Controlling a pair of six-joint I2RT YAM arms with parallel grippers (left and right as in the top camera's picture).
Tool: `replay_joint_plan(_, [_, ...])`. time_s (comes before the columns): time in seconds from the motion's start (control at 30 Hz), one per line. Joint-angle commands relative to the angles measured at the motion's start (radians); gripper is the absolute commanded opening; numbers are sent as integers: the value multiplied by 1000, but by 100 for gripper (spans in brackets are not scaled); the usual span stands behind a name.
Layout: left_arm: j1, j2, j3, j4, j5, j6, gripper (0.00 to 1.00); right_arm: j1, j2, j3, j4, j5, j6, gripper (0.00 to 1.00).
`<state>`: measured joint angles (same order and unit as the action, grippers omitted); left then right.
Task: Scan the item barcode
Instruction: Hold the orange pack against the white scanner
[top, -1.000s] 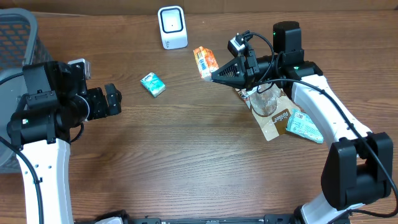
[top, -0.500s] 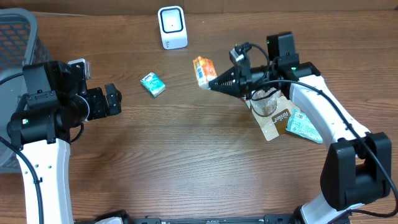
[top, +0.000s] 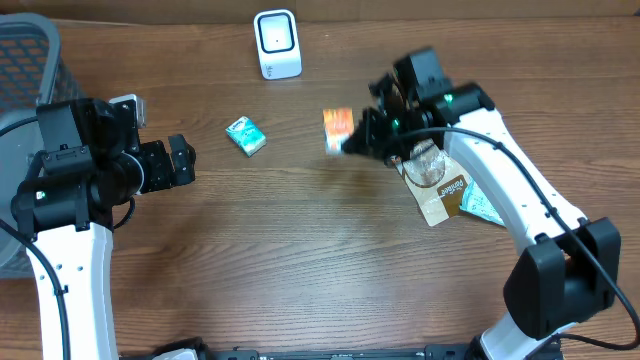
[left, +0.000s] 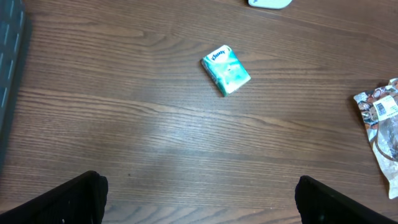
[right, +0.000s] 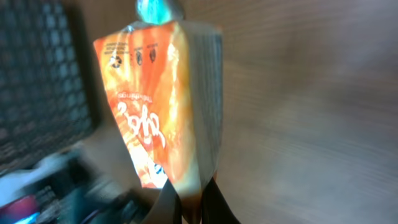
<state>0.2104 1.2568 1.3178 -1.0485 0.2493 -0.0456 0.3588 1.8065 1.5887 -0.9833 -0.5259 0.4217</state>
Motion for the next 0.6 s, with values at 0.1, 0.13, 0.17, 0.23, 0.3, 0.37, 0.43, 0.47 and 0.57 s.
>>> replay_joint_plan(0.1, [5, 0, 13, 2, -6, 8, 100, 72, 53, 314, 16, 467, -89, 4])
replay_joint_plan(0.13, [5, 0, 13, 2, -6, 8, 100, 82, 64, 327, 48, 525, -107, 4])
replay_joint_plan(0.17, [5, 0, 13, 2, -6, 8, 100, 95, 73, 328, 101, 591, -135, 4])
replay_joint_plan(0.23, [5, 0, 13, 2, -6, 8, 99, 117, 107, 328, 211, 721, -207, 4])
replay_joint_plan(0.3, [5, 0, 13, 2, -6, 8, 100, 136, 153, 328, 332, 822, -271, 4])
replay_joint_plan(0.37, [5, 0, 13, 2, -6, 8, 100, 152, 212, 328, 477, 909, -339, 4])
replay_joint_plan(0.43, [5, 0, 13, 2, -6, 8, 99, 158, 272, 328, 609, 969, -418, 4])
replay_joint_plan(0.47, [5, 0, 13, 2, -6, 8, 100, 160, 306, 328, 679, 975, -483, 4])
replay_joint_plan(0.57, [5, 0, 13, 2, -6, 8, 100, 160, 397, 328, 855, 974, -661, 4])
